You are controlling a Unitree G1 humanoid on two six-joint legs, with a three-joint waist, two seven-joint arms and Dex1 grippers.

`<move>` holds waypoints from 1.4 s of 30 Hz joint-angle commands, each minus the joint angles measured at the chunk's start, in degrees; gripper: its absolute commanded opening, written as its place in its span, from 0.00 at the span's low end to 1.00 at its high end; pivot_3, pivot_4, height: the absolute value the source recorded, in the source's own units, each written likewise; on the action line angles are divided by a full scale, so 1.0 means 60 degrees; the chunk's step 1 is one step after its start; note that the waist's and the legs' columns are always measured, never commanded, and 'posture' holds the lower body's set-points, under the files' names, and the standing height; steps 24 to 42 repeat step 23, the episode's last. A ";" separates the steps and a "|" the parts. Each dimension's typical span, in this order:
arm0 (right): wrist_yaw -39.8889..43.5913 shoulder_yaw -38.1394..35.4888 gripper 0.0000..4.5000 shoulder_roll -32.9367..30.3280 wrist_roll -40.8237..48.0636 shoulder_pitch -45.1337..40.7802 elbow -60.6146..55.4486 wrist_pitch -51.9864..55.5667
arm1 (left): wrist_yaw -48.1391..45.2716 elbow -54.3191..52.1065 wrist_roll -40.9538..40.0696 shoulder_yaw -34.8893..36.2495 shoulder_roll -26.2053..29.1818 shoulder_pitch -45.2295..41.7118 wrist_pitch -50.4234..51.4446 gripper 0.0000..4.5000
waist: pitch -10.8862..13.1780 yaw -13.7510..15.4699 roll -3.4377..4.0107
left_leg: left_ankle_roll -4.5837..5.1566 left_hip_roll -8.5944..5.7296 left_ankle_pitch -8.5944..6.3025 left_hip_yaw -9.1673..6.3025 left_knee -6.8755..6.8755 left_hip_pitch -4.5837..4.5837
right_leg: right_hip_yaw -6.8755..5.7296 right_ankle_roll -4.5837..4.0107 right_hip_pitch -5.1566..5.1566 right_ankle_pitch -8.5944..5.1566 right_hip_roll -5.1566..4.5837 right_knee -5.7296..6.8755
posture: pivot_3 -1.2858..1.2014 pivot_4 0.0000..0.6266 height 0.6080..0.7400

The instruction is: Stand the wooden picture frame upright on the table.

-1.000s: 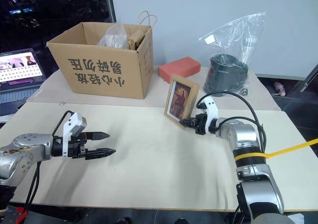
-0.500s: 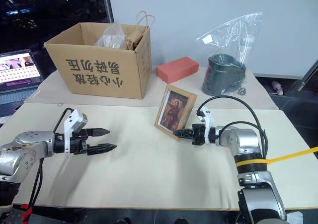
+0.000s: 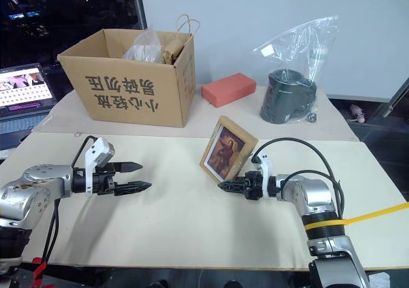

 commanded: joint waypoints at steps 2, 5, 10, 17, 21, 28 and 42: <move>-0.0191 -0.1059 0.99 -0.0676 0.0666 0.0650 -0.1317 0.0576 | -0.0277 -0.0810 0.0077 0.0168 0.0196 0.0502 -0.0466 1.00 | 0.0000 0.0049 0.0000 | 0.0003 0.0000 -0.0003 0.0000 -0.0003 -0.0002 | 0.0001 -0.0005 0.0006 0.0001 0.0000 -0.0005 | 0.52 0.24 0.86; -0.0157 -0.1551 0.99 -0.1672 0.0537 0.1930 -0.2361 0.0306 | 0.0325 -0.0956 0.0201 0.0379 -0.0211 0.0660 -0.0661 1.00 | 0.0000 0.0120 0.0000 | 0.0005 0.0000 -0.0004 -0.0003 0.0000 -0.0003 | -0.0004 -0.0010 0.0003 -0.0002 0.0000 -0.0003 | 0.52 0.24 0.86; -0.0334 -0.2397 0.99 -0.2320 -0.0474 0.4007 -0.3860 -0.2585 | 0.1586 -0.0564 0.0604 0.0142 -0.1145 0.0418 -0.0369 1.00 | 0.0000 0.0260 0.0000 | 0.0006 -0.0001 -0.0005 -0.0004 0.0012 -0.0003 | -0.0007 0.0023 0.0012 -0.0023 -0.0004 -0.0010 | 0.52 0.24 0.86; -0.2094 -0.3222 0.99 -0.1264 -0.2149 0.5559 -0.4237 -0.6823 | 0.3294 -0.0088 0.2450 -0.0252 -0.2168 0.1079 -0.2361 1.00 | -0.0001 0.0062 0.0001 | 0.0006 -0.0001 -0.0004 -0.0004 0.0013 0.0041 | -0.0004 0.0032 0.0040 -0.0027 -0.0004 -0.0003 | 0.52 0.24 0.86; -0.2698 -0.3450 0.99 -0.0839 -0.2193 0.5795 -0.4218 -0.7064 | 0.3597 -0.0139 0.2050 0.0058 -0.2978 0.1291 -0.2447 1.00 | -0.0001 0.0105 0.0001 | 0.0005 -0.0002 -0.0004 -0.0005 0.0015 0.0039 | -0.0003 0.0007 0.0046 -0.0012 -0.0004 0.0000 | 0.52 0.24 0.86; -0.2822 -0.3395 0.99 -0.0742 -0.2188 0.5880 -0.4195 -0.7135 | 0.3707 -0.0101 0.2142 0.0027 -0.3121 0.1239 -0.2335 1.00 | -0.0001 0.0126 0.0001 | 0.0005 -0.0002 -0.0003 -0.0005 0.0017 0.0039 | -0.0004 0.0006 0.0047 -0.0012 -0.0004 0.0001 | 0.52 0.24 0.86; -0.2822 -0.3395 0.99 -0.0742 -0.2188 0.5880 -0.4195 -0.7135 | 0.3707 -0.0101 0.2142 0.0027 -0.3121 0.1239 -0.2335 1.00 | -0.0001 0.0126 0.0001 | 0.0005 -0.0002 -0.0003 -0.0005 0.0017 0.0039 | -0.0004 0.0006 0.0047 -0.0012 -0.0004 0.0001 | 0.52 0.24 0.86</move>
